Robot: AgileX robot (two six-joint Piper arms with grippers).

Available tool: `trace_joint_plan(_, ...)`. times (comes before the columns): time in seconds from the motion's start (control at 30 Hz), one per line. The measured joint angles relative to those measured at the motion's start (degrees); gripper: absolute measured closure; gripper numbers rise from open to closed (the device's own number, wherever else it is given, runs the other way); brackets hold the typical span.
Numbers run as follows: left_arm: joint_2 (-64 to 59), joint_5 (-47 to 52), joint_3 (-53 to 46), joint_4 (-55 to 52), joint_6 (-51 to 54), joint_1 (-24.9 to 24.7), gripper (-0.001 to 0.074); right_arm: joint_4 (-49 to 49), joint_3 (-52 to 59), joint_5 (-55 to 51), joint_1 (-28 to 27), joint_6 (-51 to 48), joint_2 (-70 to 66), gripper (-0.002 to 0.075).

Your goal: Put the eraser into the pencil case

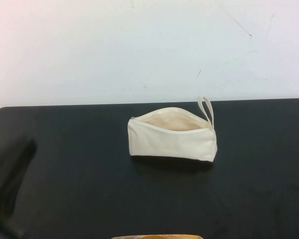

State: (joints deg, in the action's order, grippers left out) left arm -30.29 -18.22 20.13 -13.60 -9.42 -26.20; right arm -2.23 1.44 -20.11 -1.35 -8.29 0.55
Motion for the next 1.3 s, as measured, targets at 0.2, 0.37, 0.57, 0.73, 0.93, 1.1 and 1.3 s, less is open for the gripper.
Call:
trace_joint_plan(0.2, 7.85, -6.00, -17.43, 0.00, -16.09, 10.79, 0.0736, 0.00, 0.00, 0.00, 0.00, 0.00, 0.00, 0.0727)
trace_joint_plan(0.37, 12.69, -3.28, -21.58, -3.26, -25.36, 19.84, 0.0736, 0.00, 0.00, 0.00, 0.00, 0.00, 0.00, 0.0727)
trace_joint_plan(0.57, 16.41, -2.09, -21.58, -10.59, -28.32, 26.74, 0.0736, 0.00, 0.00, 0.00, 0.00, 0.00, 0.00, 0.0727)
trace_joint_plan(0.73, 19.60, 1.25, -21.58, -17.74, -30.10, 26.02, 0.0736, 0.00, 0.00, 0.00, 0.00, 0.00, 0.00, 0.0727)
trace_joint_plan(0.93, 22.45, -1.44, -21.58, -20.25, -30.72, 26.14, 0.0737, 0.00, 0.00, 0.00, 0.00, 0.00, 0.00, 0.0727)
trace_joint_plan(1.1, 22.67, -6.01, -21.58, -19.63, -28.48, 26.47, 0.0737, 0.00, 0.00, 0.00, 0.00, 0.00, 0.00, 0.0727)
trace_joint_plan(1.3, 23.92, -5.47, -21.58, -11.48, -27.42, 26.20, 0.0737, 0.00, 0.00, 0.00, 0.00, 0.00, 0.00, 0.0727)
